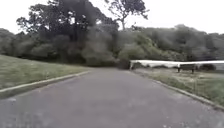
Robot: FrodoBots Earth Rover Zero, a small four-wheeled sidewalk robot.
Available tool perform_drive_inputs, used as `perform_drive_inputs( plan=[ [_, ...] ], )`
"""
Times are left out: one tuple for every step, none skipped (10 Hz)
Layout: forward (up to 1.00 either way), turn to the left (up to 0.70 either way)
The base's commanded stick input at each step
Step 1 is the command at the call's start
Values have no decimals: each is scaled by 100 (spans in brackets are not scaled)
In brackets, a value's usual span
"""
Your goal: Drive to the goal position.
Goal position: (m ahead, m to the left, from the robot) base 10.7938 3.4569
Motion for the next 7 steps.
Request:
perform_drive_inputs(
  plan=[
    [17,0],
    [46,0],
    [70,0],
    [70,0],
    [70,0],
    [70,0],
    [70,0]
  ],
)
